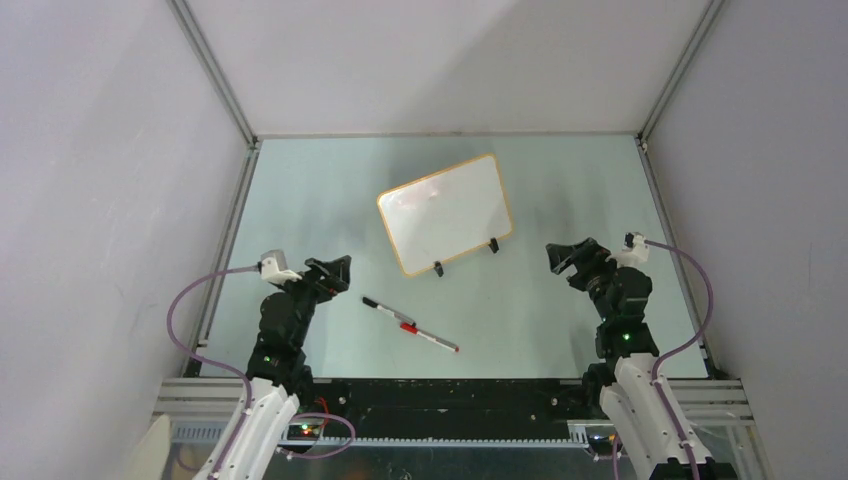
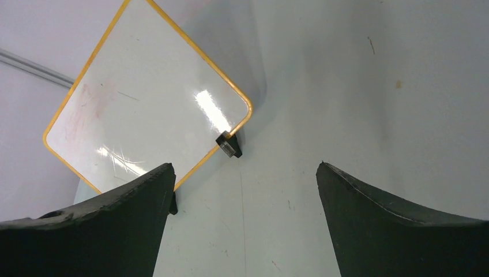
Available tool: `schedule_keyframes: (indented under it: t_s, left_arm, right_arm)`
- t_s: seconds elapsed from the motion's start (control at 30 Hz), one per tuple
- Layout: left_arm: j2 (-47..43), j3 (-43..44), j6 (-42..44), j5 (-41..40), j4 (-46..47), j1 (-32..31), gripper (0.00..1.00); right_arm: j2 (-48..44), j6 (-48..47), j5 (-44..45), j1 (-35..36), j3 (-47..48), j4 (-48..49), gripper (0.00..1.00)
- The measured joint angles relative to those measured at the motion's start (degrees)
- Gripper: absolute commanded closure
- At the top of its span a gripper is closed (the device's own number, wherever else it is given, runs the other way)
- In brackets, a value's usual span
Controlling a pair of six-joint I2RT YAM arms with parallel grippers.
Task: Write a sentence on the whiteboard
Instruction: Pick up the whiteboard marker from the center of the board.
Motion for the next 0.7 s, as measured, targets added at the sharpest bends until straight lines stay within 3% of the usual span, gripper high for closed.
schedule_keyframes:
  t_s: [0.37, 0.5, 0.7]
  left_arm:
    - [0.00, 0.00, 0.46, 0.83, 0.00, 0.00, 0.01]
    - [-0.02, 0.00, 0.57, 1.16, 0.00, 0.00, 0.01]
    - [-0.42, 0.00, 0.90, 1.86, 0.07, 0.00, 0.01]
  right_arm:
    - [1.53, -2.58, -2.43, 3.37, 0.24, 1.14, 0.02]
    - [6.10, -8.20, -2.49, 13.20, 2.27, 1.40, 0.05]
    - [13.73, -20.52, 0.76, 35.04, 8.79, 0.81, 0.09]
